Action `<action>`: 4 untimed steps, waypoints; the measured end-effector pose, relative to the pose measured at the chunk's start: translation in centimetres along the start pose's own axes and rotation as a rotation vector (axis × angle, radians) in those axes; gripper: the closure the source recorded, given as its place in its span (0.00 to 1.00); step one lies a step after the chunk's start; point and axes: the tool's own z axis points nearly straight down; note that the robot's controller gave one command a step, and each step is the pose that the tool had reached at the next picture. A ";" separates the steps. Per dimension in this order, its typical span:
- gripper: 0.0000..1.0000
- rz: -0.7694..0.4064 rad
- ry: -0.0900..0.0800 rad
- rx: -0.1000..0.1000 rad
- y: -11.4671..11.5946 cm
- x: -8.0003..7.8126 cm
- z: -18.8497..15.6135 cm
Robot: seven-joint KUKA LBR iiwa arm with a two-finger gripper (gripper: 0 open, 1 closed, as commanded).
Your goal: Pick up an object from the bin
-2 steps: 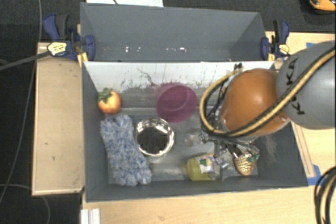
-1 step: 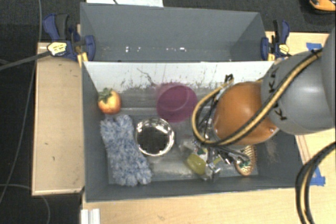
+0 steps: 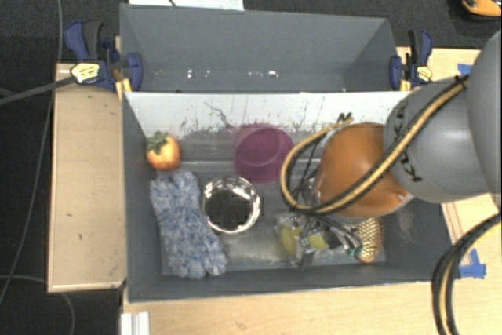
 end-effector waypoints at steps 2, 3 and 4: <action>1.00 0.001 -0.002 0.000 0.0 0.0 -0.3; 1.00 0.001 -0.005 0.001 0.0 -0.1 -0.7; 1.00 0.003 0.000 -0.001 0.0 0.1 -2.4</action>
Offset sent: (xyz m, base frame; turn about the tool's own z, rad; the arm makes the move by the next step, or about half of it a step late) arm 0.0001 0.0000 0.0087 0.0001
